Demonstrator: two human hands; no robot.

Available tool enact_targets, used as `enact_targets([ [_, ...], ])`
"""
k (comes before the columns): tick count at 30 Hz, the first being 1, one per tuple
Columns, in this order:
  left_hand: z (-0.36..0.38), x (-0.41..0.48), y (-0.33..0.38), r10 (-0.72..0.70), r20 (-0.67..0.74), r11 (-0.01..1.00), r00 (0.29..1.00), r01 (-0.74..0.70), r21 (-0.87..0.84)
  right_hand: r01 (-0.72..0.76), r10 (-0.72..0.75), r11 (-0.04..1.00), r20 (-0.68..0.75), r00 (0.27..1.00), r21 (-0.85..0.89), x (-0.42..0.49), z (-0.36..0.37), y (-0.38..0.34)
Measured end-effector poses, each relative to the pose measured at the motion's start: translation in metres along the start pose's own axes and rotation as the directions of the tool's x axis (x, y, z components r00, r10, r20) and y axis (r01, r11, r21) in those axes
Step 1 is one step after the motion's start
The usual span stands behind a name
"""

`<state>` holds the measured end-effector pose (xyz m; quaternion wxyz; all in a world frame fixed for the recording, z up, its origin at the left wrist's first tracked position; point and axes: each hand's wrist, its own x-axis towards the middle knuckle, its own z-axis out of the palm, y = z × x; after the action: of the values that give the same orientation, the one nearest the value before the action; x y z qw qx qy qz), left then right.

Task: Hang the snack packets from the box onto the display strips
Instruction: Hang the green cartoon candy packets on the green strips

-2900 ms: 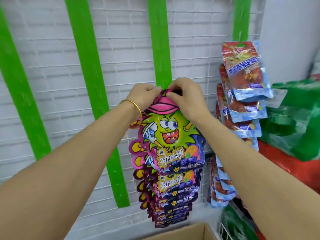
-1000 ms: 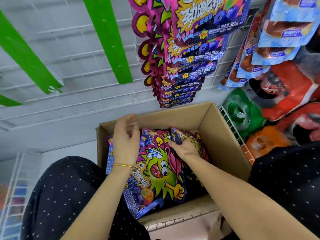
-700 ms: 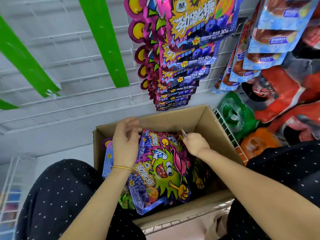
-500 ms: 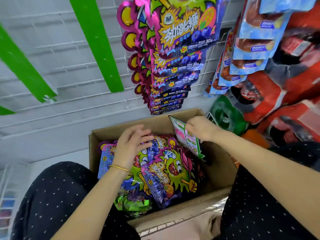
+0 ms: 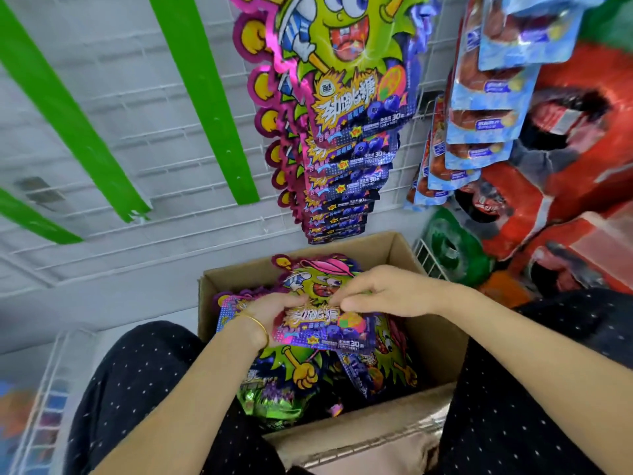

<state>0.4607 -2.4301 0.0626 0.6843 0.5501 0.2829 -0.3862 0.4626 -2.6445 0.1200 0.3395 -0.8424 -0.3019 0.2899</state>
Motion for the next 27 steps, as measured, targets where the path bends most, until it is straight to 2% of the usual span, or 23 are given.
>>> enact_targets([
  [2, -0.006, -0.003, 0.0, 0.0, 0.061, 0.998, 0.998, -0.004, 0.066, -0.09, 0.076, 0.994, -0.187, 0.979, -0.066, 0.003, -0.008, 0.009],
  [4, -0.007, -0.012, 0.0, 0.044, 0.146, 0.992, 0.988, -0.06, 0.11, -0.182, 0.107, 0.973, -0.422, 0.9, -0.141, 0.01, -0.01, 0.021],
  [6, -0.009, -0.016, -0.002, 0.131, 0.232, 0.985, 0.964, -0.152, 0.078, -0.241, 0.178, 0.97, -0.549, 0.817, -0.044, 0.017, -0.011, 0.033],
  [9, -0.007, -0.025, -0.001, 0.242, 0.251, 0.96, 0.937, -0.268, 0.076, -0.228, 0.382, 0.914, -0.524, 0.762, 0.334, 0.021, -0.013, 0.039],
  [11, -0.008, -0.029, 0.003, 0.29, 0.25, 0.937, 0.924, -0.327, 0.123, -0.119, 0.456, 0.807, -0.482, 0.748, 0.578, 0.02, -0.017, 0.033],
  [12, -0.009, -0.031, 0.005, 0.3, 0.252, 0.93, 0.92, -0.341, 0.14, -0.069, 0.466, 0.761, -0.47, 0.75, 0.645, 0.017, -0.019, 0.027],
  [16, -0.009, -0.054, 0.029, 0.314, 0.3, 0.882, 0.901, -0.394, 0.26, 0.074, 0.383, 0.682, -0.441, 0.811, 0.728, -0.002, -0.038, 0.001],
  [18, -0.012, -0.077, 0.057, 0.326, 0.311, 0.856, 0.893, -0.418, 0.304, 0.125, 0.319, 0.716, -0.481, 0.817, 0.687, -0.013, -0.054, -0.015],
  [20, -0.013, -0.105, 0.093, 0.411, 0.248, 0.784, 0.877, -0.479, 0.395, 0.152, 0.262, 0.778, -0.535, 0.804, 0.61, -0.022, -0.075, -0.033],
  [21, -0.01, -0.12, 0.111, 0.486, 0.203, 0.718, 0.85, -0.521, 0.462, 0.158, 0.236, 0.813, -0.564, 0.791, 0.561, -0.026, -0.086, -0.043],
  [23, 0.003, -0.151, 0.148, 0.658, 0.127, 0.552, 0.742, -0.591, 0.588, 0.139, 0.2, 0.879, -0.619, 0.76, 0.455, -0.033, -0.11, -0.06],
  [25, 0.026, -0.18, 0.186, 0.79, 0.131, 0.372, 0.599, -0.638, 0.674, 0.121, 0.161, 0.927, -0.67, 0.725, 0.354, -0.037, -0.137, -0.08],
  [27, 0.053, -0.203, 0.224, 0.891, 0.167, 0.202, 0.422, -0.699, 0.686, 0.121, 0.107, 0.959, -0.727, 0.678, 0.255, -0.039, -0.164, -0.1],
])
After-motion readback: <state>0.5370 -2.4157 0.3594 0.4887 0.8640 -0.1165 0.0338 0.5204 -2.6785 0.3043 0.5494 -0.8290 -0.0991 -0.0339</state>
